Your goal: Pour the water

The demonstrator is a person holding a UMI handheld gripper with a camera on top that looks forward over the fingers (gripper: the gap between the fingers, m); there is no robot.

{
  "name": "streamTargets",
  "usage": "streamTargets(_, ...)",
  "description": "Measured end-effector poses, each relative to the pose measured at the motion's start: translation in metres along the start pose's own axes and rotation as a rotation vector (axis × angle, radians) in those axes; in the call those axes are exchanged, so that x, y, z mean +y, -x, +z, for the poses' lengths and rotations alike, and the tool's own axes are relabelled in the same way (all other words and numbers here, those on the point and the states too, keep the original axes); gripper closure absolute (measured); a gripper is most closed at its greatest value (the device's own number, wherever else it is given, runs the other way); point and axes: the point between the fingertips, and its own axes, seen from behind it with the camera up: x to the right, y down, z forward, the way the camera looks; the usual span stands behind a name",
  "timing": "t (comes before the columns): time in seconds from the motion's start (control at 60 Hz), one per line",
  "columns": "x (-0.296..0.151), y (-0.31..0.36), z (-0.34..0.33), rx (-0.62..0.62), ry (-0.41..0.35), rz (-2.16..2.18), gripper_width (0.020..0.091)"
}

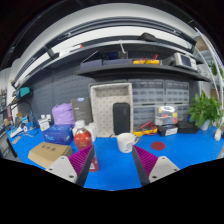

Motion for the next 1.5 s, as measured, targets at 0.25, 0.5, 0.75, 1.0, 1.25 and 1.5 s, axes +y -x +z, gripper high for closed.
streamTargets(0.25, 0.043, 0.084, 0.061, -0.081, 0.052, -0.033, 0.0319)
streamTargets(0.5, 0.054, 0.110, 0.128, -0.093, 0.045, -0.063, 0.0375)
streamTargets(0.75, 0.056, 0.104, 0.153, -0.040, 0.003, -0.076, 0.0764)
streamTargets(1.0, 0.059, 0.106, 0.152, -0.081, -0.007, -0.094, 0.0834)
streamTargets(1.25, 0.037, 0.100, 0.187, -0.098, 0.058, 0.275, 0.0834)
streamTargets(1.5, 0.004, 0.072, 0.234, -0.073, 0.050, 0.974, 0.0833)
